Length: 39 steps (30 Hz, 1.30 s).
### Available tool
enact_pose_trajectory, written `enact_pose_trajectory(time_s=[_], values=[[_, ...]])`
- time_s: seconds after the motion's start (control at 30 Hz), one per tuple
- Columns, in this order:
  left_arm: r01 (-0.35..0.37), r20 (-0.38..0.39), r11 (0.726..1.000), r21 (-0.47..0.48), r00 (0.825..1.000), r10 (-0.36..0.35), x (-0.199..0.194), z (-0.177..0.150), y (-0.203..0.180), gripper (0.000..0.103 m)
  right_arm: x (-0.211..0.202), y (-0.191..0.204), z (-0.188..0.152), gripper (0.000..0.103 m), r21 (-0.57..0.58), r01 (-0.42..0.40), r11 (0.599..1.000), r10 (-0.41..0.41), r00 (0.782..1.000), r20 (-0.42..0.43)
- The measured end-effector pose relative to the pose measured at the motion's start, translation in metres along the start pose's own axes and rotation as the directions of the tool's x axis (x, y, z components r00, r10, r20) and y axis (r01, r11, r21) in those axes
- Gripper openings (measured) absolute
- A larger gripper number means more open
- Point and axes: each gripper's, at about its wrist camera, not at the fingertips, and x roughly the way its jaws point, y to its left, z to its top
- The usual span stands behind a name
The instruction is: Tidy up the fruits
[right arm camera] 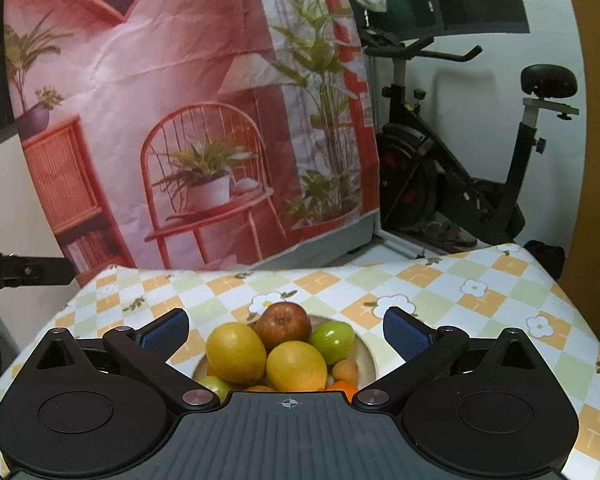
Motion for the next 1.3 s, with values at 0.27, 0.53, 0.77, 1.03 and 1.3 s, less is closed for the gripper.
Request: enact_pose_trajectory(time_s=[0.27,0.53,0.77,1.03,1.3], values=[[-0.098,0.064,0.995,-0.028,0.993,0.099,-0.048,0.002,-0.006,0.103,-0.034,0.0,0.01,0.103,0.019,-0.016,1.0,0.015,1.0,0.024],[-0.189,0.09,0.982,-0.025,0.978,0.19,-0.081,0.004,-0.007,0.103,-0.065,0.01,0.019,0.103,0.009,-0.031,0.999,0.031,0.999,0.027],[-0.168,0.081,0.985,-0.03,0.982,0.17,-0.099,0.001,-0.011,0.103,-0.082,0.025,0.025,0.103,-0.032,-0.009,0.999,0.01,1.0,0.014],[-0.189,0.097,0.982,-0.006,0.977,0.188,-0.107,-0.003,-0.018,0.103,-0.089,0.037,0.024,0.103,-0.056,0.012,0.998,-0.013,1.0,-0.001],[-0.186,0.107,0.983,0.012,0.977,0.184,-0.112,-0.004,-0.024,0.103,-0.09,0.039,0.024,0.103,-0.059,0.015,0.998,-0.015,1.0,-0.002]])
